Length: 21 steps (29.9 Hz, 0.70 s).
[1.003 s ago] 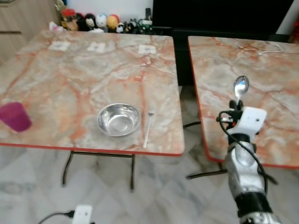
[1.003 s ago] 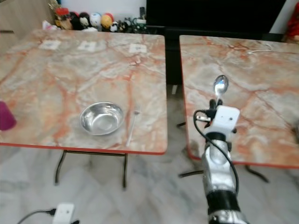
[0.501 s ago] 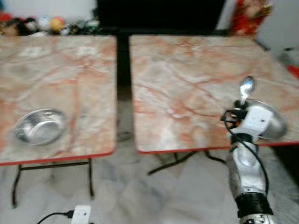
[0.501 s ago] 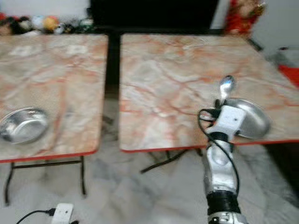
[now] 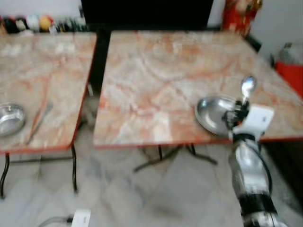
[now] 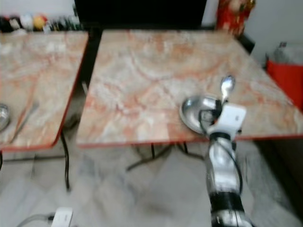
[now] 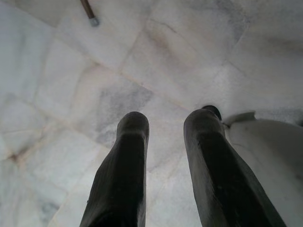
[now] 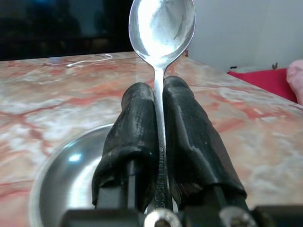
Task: Setting the table
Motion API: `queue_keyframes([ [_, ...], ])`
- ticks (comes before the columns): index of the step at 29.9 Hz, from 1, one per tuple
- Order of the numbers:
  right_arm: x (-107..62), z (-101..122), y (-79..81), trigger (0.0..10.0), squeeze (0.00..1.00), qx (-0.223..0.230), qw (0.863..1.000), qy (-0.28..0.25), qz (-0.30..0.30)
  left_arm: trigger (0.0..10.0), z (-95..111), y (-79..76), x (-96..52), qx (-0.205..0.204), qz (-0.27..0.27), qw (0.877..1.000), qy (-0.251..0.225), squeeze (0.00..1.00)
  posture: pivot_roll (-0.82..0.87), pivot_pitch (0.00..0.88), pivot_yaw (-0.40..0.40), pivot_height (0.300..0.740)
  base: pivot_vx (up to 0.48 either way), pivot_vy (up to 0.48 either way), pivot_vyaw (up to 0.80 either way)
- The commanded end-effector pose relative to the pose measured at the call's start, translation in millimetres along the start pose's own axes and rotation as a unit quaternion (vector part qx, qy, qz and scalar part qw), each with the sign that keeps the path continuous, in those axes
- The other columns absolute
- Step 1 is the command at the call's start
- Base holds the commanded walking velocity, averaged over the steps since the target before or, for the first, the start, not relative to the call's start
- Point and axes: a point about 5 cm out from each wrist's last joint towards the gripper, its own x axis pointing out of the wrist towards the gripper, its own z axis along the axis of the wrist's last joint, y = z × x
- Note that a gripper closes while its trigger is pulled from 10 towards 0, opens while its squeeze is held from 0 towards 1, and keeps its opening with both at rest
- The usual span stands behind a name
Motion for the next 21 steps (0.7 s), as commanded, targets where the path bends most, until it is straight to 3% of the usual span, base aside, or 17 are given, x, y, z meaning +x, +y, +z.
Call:
queue_keyframes([
  [1,1.8,2.7,-8.0,10.0,0.0,-0.002,1.0,-0.004,-0.015,10.0,-5.0,-4.8,-0.9,-0.003,-0.008,1.0,0.011,0.0,-0.03,0.069,0.003,0.74,0.24,-0.247,0.0],
  [13,2.9,2.6,-14.0,10.0,0.0,-0.007,1.0,0.001,-0.027,10.0,-3.2,-6.3,-0.3,-0.015,-0.011,1.0,0.009,0.0,-0.03,0.077,0.0,0.74,0.02,-0.021,0.0],
  [21,5.3,2.8,-12.6,10.0,0.0,-0.008,1.0,0.005,-0.017,10.0,-3.5,-6.4,-0.3,-0.015,-0.011,1.0,0.011,0.0,-0.03,0.081,-0.003,0.74,0.334,0.0,0.0],
])
